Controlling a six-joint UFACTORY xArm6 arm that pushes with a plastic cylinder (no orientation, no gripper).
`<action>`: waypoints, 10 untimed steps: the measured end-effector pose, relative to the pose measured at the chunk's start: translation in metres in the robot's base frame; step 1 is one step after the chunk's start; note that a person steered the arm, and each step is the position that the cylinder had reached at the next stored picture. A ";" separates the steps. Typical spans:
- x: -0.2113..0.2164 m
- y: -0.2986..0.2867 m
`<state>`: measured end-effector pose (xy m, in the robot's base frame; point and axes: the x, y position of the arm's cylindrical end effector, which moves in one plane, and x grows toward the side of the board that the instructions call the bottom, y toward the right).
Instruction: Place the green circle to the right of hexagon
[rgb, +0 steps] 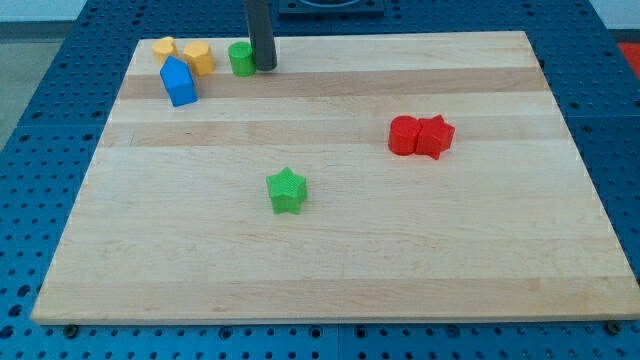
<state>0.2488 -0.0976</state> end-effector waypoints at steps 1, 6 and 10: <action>-0.004 -0.002; 0.009 -0.043; 0.042 0.058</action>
